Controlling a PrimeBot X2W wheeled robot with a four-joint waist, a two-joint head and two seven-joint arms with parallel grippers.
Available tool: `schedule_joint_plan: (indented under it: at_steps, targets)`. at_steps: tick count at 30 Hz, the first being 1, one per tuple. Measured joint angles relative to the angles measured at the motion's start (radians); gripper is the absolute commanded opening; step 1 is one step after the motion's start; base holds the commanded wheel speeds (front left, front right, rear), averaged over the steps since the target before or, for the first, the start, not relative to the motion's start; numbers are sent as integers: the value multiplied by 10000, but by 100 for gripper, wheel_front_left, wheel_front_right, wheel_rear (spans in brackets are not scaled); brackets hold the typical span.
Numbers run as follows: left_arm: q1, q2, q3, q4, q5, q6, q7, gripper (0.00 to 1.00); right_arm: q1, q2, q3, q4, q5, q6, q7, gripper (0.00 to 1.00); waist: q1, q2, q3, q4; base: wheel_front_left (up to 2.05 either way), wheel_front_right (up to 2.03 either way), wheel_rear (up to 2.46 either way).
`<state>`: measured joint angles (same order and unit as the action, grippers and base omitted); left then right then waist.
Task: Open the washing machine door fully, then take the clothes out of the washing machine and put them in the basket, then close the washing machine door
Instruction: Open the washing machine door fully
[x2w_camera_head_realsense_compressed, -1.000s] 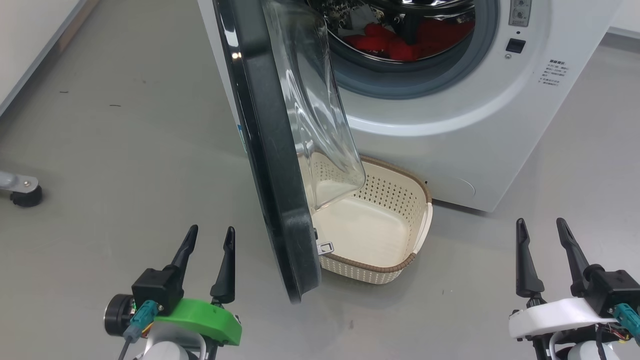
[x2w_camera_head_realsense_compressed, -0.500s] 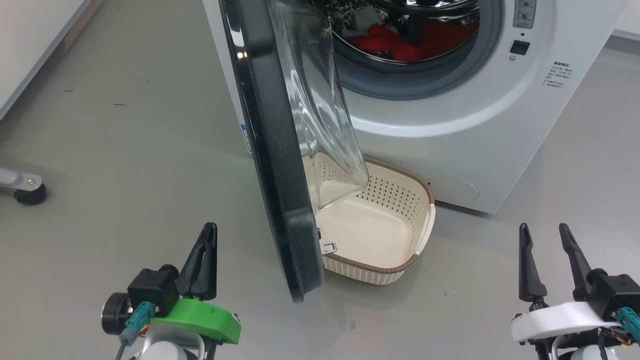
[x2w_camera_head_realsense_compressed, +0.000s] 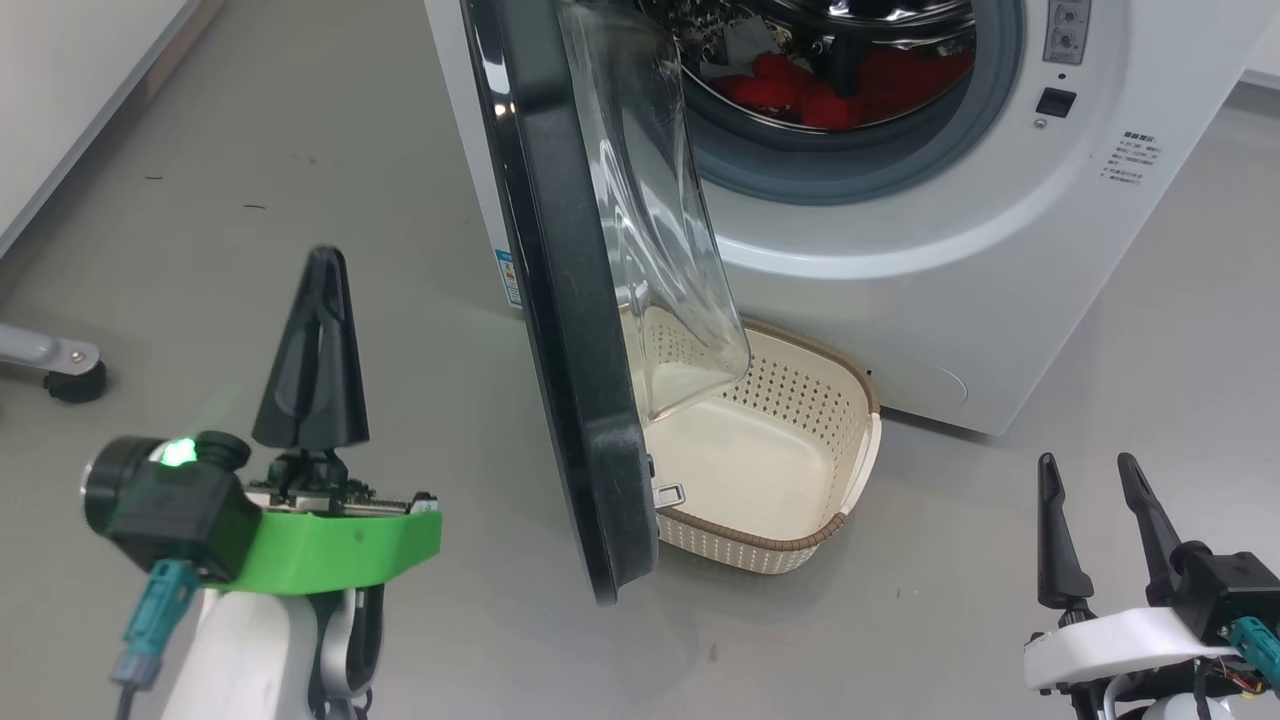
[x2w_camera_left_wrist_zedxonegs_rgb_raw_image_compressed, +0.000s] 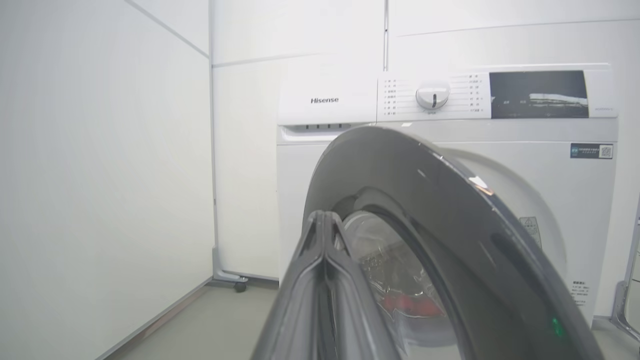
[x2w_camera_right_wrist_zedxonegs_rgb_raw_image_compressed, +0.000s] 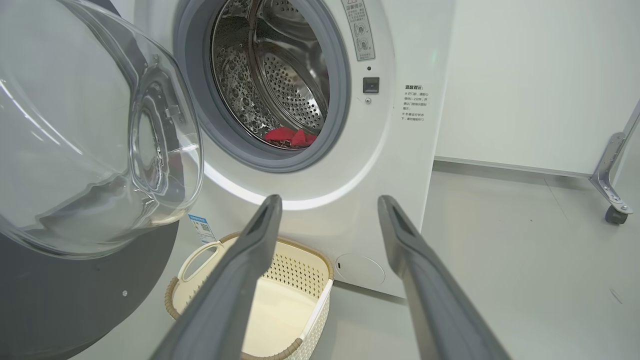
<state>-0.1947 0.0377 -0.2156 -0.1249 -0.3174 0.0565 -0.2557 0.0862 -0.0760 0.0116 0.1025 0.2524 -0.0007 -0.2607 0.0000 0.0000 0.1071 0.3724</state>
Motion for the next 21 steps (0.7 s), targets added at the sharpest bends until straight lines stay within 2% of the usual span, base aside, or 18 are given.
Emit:
schedule_joint_plan:
  at_steps: [5,11,18,21]
  targets:
    - [-221,-2,-59,-1331,40,-100,-21,0,0,52,-17,-6,-86,102,0,100,0,0,-22,3,0,0,0]
    - [-263,2,-573,-2424,-182,-328,-23,0,-19,109,71,-90,-188,272,0,100,0,0,-48,-105,0,0,0]
    - [236,15,-2299,-2529,-744,-878,-10,0,-58,138,81,-221,-286,393,0,100,0,1,-53,-339,0,0,0]
    - [531,50,-3108,-2339,-922,-1181,303,0,-61,150,33,-274,-339,426,0,100,0,0,-43,-399,0,0,0]
